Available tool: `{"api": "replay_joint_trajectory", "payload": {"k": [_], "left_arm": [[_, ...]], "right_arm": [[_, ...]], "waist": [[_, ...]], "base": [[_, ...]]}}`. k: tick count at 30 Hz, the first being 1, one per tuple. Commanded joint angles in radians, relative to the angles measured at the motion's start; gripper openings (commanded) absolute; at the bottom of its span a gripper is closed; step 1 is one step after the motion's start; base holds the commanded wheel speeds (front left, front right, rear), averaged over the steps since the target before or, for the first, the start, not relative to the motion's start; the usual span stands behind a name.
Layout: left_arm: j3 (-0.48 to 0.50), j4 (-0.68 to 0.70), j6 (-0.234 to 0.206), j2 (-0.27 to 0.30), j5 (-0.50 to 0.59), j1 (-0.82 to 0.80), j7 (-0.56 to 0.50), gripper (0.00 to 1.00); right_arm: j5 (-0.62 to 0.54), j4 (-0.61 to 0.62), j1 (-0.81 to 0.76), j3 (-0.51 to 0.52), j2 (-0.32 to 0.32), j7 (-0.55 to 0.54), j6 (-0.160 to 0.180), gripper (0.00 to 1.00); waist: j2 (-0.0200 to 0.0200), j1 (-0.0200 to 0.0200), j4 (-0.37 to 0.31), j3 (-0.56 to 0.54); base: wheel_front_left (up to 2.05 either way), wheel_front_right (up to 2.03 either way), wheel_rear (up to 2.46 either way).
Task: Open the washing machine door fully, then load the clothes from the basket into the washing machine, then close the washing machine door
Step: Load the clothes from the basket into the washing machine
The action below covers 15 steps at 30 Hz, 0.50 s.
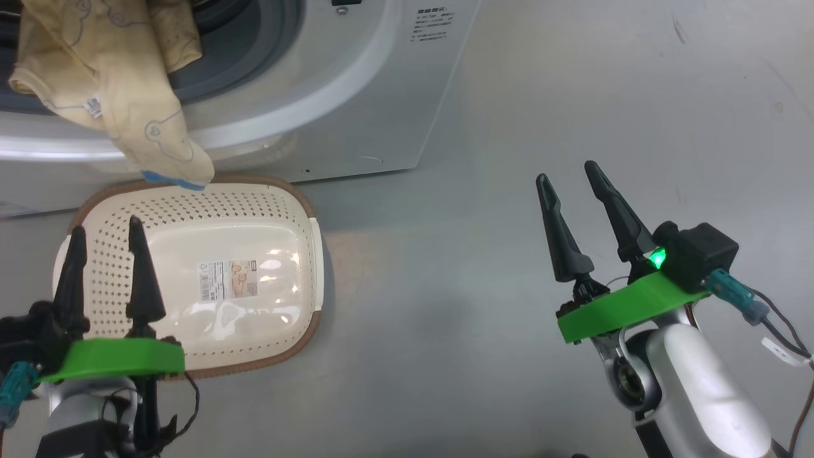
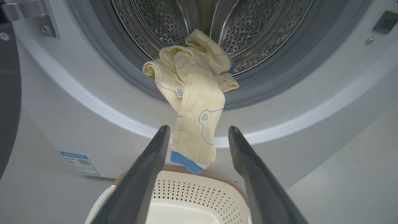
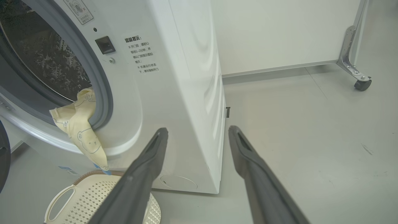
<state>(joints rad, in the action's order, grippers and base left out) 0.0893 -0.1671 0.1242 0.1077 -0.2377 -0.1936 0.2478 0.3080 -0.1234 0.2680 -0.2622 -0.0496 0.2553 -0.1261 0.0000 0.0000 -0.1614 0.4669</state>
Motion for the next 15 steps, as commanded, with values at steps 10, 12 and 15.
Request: {"api": "replay_joint_trajectory", "payload": {"k": [10, 12, 15], "left_arm": [[-0.019, -0.077, 0.006, 0.079, -0.020, -0.166, -0.013, 1.00], [-0.023, -0.096, 0.006, 0.090, -0.024, -0.192, -0.018, 1.00], [-0.028, -0.135, 0.006, 0.107, -0.031, -0.236, -0.027, 1.00]], "right_arm": [[0.016, 0.035, 0.001, -0.035, -0.001, 0.006, -0.005, 1.00], [0.018, 0.037, 0.002, -0.036, -0.001, 0.006, -0.005, 1.00], [0.018, 0.041, 0.007, -0.035, -0.001, 0.006, -0.005, 1.00]], "waist": [[0.0000, 0.0000, -0.049, 0.024], [0.0000, 0.0000, -0.057, 0.033], [0.0000, 0.0000, -0.064, 0.053]], "base": [[0.00, 0.00, 0.00], [0.00, 0.00, 0.00], [0.00, 0.00, 0.00]]}}
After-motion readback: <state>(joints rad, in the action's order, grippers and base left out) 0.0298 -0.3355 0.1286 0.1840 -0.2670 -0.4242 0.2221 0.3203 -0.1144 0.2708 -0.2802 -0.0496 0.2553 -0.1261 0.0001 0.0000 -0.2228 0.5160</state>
